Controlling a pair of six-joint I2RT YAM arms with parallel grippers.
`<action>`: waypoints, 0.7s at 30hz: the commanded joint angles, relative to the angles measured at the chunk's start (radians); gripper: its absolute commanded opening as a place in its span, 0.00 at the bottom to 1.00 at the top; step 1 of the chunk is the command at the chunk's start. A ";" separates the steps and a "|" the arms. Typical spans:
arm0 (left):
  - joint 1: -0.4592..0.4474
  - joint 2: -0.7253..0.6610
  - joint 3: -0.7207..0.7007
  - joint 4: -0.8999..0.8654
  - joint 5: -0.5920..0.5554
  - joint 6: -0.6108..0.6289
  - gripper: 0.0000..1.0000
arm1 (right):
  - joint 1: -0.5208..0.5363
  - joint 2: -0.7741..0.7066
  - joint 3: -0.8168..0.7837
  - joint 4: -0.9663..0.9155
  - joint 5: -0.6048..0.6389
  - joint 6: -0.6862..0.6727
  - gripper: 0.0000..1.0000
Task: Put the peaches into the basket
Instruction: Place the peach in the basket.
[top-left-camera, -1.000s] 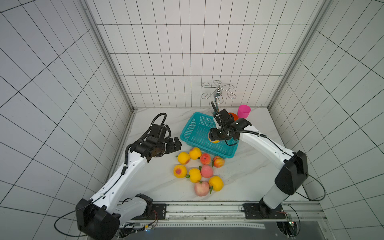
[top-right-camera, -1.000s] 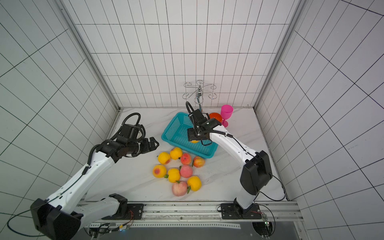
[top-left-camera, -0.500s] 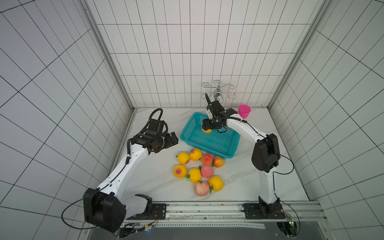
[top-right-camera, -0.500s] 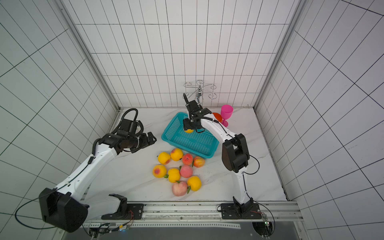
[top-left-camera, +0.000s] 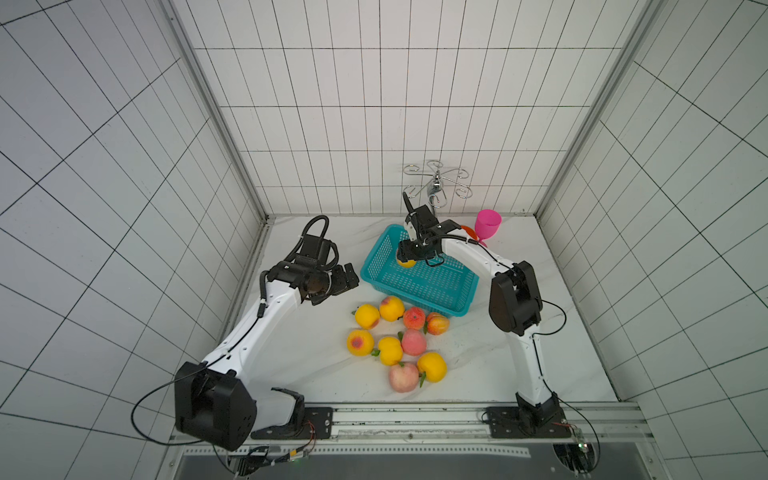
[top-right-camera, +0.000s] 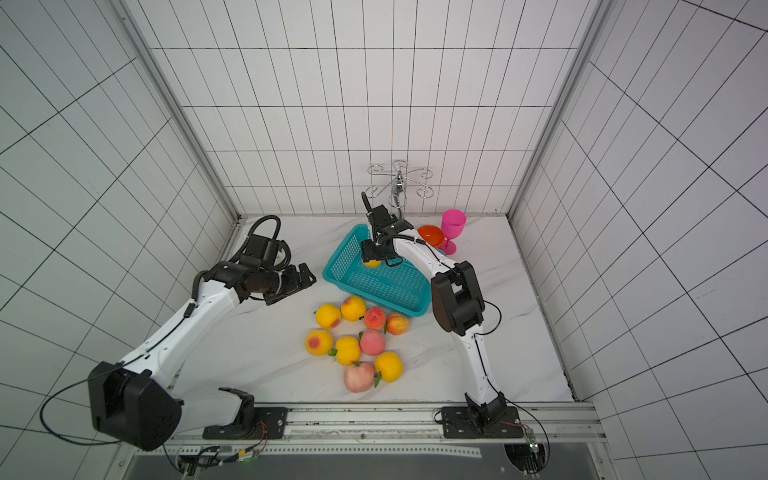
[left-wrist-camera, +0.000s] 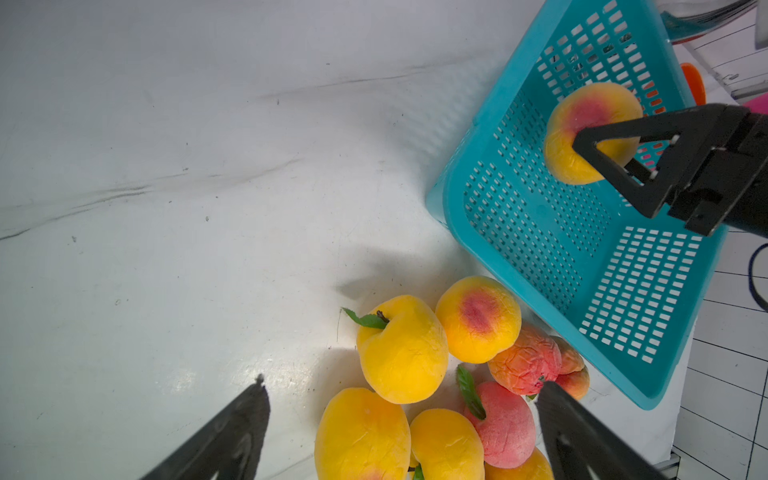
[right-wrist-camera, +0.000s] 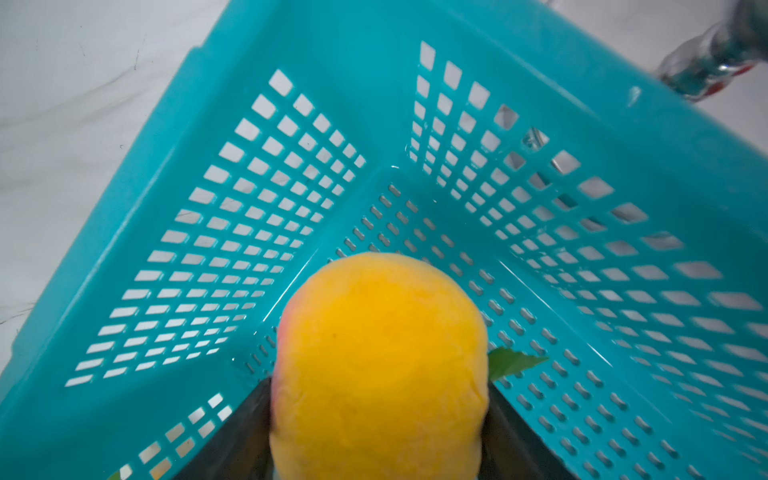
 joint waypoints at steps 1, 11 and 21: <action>0.006 0.006 0.022 -0.021 0.005 -0.009 0.98 | -0.001 0.025 0.054 0.043 -0.025 -0.010 0.54; 0.006 0.018 0.010 0.000 0.015 -0.035 0.98 | 0.003 0.073 0.062 0.057 -0.036 -0.038 0.53; 0.007 0.008 -0.009 0.011 0.030 -0.047 0.98 | 0.005 0.101 0.062 0.060 -0.032 -0.040 0.53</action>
